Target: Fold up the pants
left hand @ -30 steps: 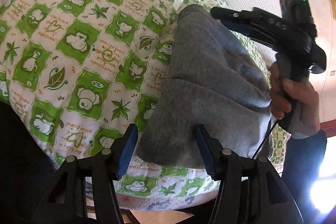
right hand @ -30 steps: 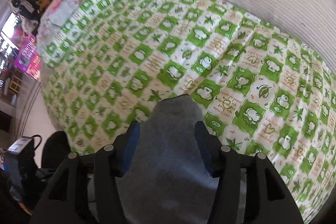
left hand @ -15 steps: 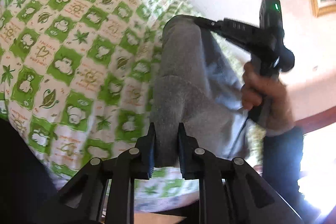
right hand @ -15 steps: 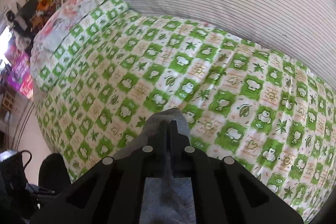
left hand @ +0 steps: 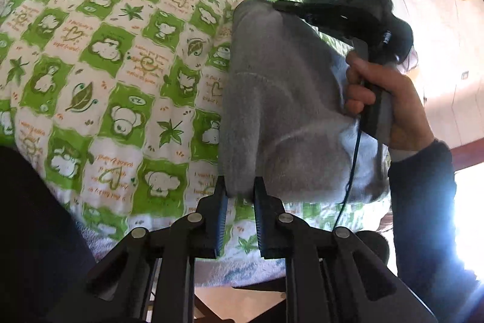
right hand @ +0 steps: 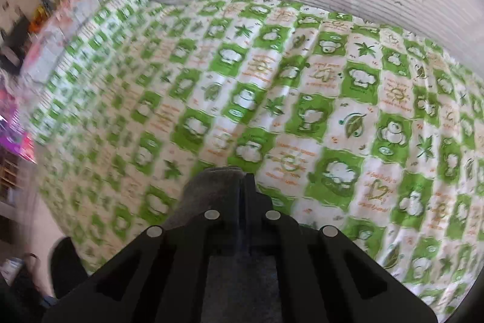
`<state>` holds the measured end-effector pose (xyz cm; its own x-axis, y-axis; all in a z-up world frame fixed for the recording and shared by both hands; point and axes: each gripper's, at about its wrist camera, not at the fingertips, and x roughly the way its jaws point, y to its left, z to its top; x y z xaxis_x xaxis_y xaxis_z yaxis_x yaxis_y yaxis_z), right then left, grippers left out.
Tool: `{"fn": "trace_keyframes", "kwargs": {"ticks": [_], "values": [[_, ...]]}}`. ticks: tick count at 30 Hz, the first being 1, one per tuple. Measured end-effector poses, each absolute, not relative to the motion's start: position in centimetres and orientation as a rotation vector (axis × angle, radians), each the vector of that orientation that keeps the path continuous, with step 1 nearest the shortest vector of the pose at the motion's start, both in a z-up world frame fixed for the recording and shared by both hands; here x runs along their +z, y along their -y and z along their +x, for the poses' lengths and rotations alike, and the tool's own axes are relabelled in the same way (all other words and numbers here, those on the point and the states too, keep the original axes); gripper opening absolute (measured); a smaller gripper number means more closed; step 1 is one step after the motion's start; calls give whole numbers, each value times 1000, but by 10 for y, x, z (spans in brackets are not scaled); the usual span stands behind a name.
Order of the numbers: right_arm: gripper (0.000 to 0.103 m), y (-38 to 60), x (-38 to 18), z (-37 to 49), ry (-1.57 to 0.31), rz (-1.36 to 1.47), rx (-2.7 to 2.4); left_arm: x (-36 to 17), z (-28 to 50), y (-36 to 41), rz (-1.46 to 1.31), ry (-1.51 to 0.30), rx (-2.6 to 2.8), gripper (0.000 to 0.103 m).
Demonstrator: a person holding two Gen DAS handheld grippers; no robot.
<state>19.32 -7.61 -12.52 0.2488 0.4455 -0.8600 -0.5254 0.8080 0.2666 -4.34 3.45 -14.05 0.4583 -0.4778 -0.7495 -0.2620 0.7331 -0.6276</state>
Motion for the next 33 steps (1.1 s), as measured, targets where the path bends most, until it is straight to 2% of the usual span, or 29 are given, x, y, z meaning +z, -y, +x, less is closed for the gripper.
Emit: {"fn": "trace_keyframes", "kwargs": {"ticks": [4,6,8,14,19,25,28,31,33], "values": [[14,98,-94,182,-1120,31,661,-117,-45,-48,-754,-1068,-116,19],[31,113,-74,171,-1074,59,663,-108,-40,-53,-737,-1046,-106,19],[41,139,-54,153,-1021,82,653,-101,-33,-57,-728,-1034,-106,21],[42,203,-39,112,-986,172,601,-90,2,-40,-694,-1025,-146,21],[42,246,-43,76,-971,245,540,-86,22,-23,-666,-1029,-198,33],[42,260,-61,37,-987,208,511,-98,35,13,-601,-1081,-280,39],[41,277,-81,34,-993,98,321,-122,26,25,-576,-1122,-304,38],[36,308,-98,39,-992,153,215,-126,16,28,-551,-1104,-330,38],[35,328,-110,46,-1006,295,243,-123,10,29,-535,-1113,-326,39]]}}
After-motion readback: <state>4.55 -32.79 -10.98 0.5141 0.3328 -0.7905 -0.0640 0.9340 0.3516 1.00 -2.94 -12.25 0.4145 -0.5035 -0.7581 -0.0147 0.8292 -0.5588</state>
